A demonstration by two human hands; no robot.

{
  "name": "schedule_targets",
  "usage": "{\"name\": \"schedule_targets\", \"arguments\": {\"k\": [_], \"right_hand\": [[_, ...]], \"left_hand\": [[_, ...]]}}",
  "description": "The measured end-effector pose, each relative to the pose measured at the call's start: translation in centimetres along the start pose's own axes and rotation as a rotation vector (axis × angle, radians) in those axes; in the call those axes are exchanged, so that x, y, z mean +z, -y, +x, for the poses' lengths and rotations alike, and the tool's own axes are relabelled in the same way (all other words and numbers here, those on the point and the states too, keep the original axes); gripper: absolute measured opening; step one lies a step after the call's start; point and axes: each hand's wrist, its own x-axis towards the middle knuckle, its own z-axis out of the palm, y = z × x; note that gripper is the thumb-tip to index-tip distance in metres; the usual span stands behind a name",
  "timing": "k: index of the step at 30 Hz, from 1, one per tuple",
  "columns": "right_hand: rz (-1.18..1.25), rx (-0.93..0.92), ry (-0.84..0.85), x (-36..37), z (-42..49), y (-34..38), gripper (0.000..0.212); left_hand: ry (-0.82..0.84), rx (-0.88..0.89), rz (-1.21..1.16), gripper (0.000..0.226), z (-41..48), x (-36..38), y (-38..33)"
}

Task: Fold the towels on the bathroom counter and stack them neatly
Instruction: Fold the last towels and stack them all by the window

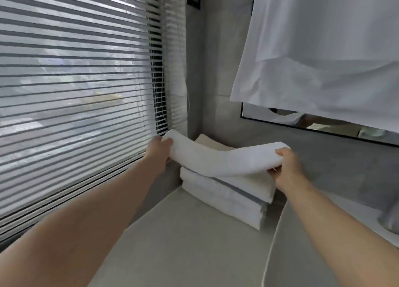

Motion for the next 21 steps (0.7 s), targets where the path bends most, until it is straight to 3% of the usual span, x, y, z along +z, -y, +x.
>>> {"name": "schedule_targets", "arguments": {"k": [12, 21], "right_hand": [[0.04, -0.093, -0.135, 2.4, 7.6, -1.1, 0.033], [0.053, -0.091, -0.245, 2.1, 10.8, -5.2, 0.041]], "left_hand": [[0.248, -0.023, -0.022, 0.013, 12.9, 7.7, 0.4], [0.361, -0.108, 0.014, 0.013, 18.2, 11.3, 4.7]]}}
